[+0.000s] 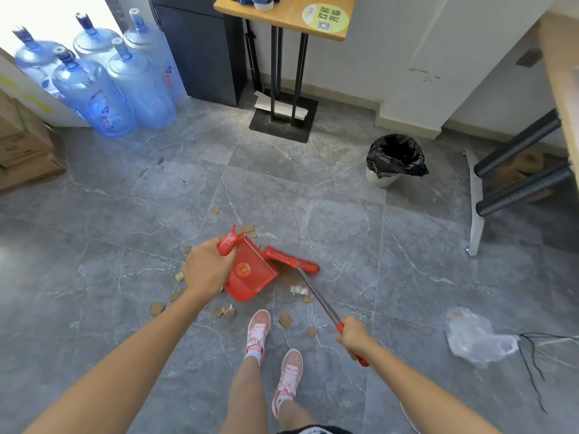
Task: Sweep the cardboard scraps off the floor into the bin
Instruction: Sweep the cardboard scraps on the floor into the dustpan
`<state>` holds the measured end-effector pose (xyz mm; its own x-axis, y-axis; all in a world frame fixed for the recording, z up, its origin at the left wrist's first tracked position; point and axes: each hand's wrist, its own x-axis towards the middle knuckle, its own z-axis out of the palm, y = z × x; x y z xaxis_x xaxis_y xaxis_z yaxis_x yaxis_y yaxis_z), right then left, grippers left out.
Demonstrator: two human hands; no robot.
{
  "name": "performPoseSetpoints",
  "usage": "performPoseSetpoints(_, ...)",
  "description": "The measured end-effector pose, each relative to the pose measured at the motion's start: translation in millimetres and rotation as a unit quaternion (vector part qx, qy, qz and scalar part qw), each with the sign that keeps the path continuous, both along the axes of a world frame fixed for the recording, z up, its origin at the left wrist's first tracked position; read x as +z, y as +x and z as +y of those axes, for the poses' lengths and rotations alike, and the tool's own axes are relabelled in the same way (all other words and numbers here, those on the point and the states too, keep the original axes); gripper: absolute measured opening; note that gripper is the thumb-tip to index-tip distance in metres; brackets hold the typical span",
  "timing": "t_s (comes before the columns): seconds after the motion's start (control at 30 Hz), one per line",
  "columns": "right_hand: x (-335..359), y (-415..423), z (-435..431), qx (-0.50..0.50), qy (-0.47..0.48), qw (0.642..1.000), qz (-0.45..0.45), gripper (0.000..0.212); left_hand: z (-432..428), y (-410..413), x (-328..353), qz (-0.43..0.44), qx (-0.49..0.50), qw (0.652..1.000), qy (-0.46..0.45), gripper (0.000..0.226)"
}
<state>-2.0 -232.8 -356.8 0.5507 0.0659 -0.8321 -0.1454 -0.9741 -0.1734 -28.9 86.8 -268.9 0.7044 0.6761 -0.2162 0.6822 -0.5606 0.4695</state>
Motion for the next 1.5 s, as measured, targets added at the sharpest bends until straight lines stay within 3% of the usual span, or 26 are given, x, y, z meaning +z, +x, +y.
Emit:
performPoseSetpoints(0.1, 14, -10, -27, -0.081, 0.04, 0.996, 0.016, 0.005, -10, -23, 5, 0.007, 0.005, 1.0, 0.011, 0.042)
performPoseSetpoints(0.27, 35, -25, -65, -0.153, 0.06, 0.986, 0.032, 0.025, -18, -49, 15, 0.007, -0.009, 1.0, 0.018, 0.042)
performPoseSetpoints(0.5, 39, -28, -79, -0.253, 0.022, 0.966, 0.051, 0.009, -16, -65, 21, 0.027, -0.082, 0.996, 0.011, 0.041)
performPoseSetpoints(0.73, 11, -42, -14, -0.342, -0.039, 0.933, 0.099, 0.027, 3, -66, 15, 0.038, -0.152, 0.988, 0.009, 0.041)
performPoseSetpoints(1.1, 4, -79, 140, -0.359, 0.009, 0.927, 0.111, 0.028, 78, -88, 6, 0.025, -0.189, 0.981, -0.034, 0.043)
performPoseSetpoints(1.33, 13, -82, 169, -0.418, 0.053, 0.898, 0.126, 0.032, 113, -104, -7, 0.024, -0.203, 0.978, -0.046, 0.044)
performPoseSetpoints(1.5, 24, -91, 145, -0.468, 0.096, 0.869, 0.128, 0.027, 121, -111, -3, 0.028, -0.21, 0.976, -0.057, 0.043)
